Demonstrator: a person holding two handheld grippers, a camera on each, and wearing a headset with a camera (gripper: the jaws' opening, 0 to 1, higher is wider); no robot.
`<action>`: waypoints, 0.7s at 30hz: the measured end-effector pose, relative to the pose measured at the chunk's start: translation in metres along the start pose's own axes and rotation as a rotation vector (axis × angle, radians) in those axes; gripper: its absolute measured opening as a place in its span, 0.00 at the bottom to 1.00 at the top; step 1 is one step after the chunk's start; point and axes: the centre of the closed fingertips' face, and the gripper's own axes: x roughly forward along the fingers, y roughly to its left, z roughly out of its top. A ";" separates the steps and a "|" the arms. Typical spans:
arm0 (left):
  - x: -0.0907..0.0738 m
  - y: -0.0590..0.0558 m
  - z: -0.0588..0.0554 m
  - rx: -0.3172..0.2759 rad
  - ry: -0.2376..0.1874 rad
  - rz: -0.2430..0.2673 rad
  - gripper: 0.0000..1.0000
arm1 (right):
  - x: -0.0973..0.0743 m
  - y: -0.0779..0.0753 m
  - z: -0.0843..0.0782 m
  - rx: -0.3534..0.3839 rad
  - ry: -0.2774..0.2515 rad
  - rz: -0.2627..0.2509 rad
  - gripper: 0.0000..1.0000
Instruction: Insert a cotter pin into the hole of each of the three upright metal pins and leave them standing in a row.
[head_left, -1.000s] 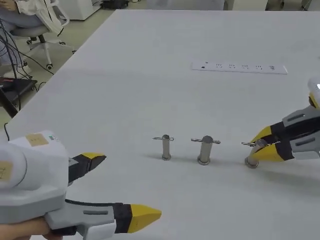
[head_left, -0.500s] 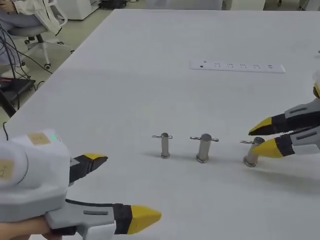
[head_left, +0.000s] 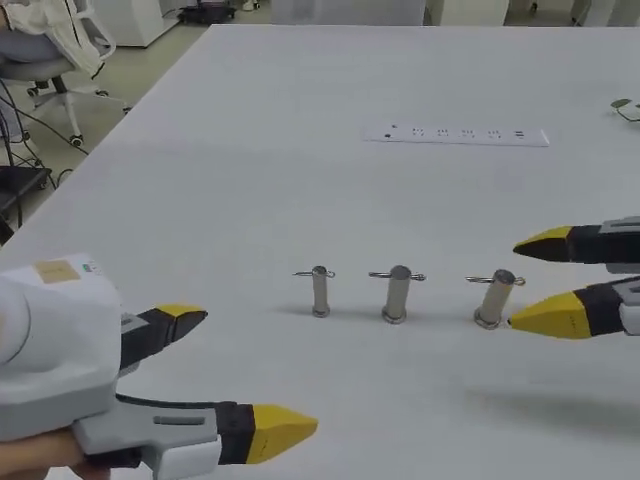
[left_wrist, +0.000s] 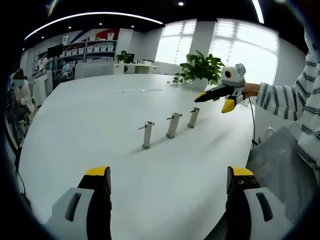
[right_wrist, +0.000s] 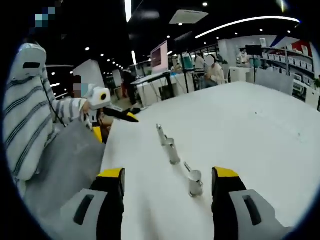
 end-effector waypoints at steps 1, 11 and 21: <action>0.000 0.001 0.000 0.007 0.000 0.003 0.97 | -0.002 0.004 -0.001 -0.017 -0.004 -0.011 0.78; 0.001 0.004 -0.001 0.018 0.011 -0.011 0.97 | -0.019 0.023 0.001 0.069 -0.139 -0.144 0.89; -0.001 0.000 -0.015 -0.005 0.049 -0.025 0.98 | -0.022 0.047 -0.027 0.213 -0.155 -0.187 1.00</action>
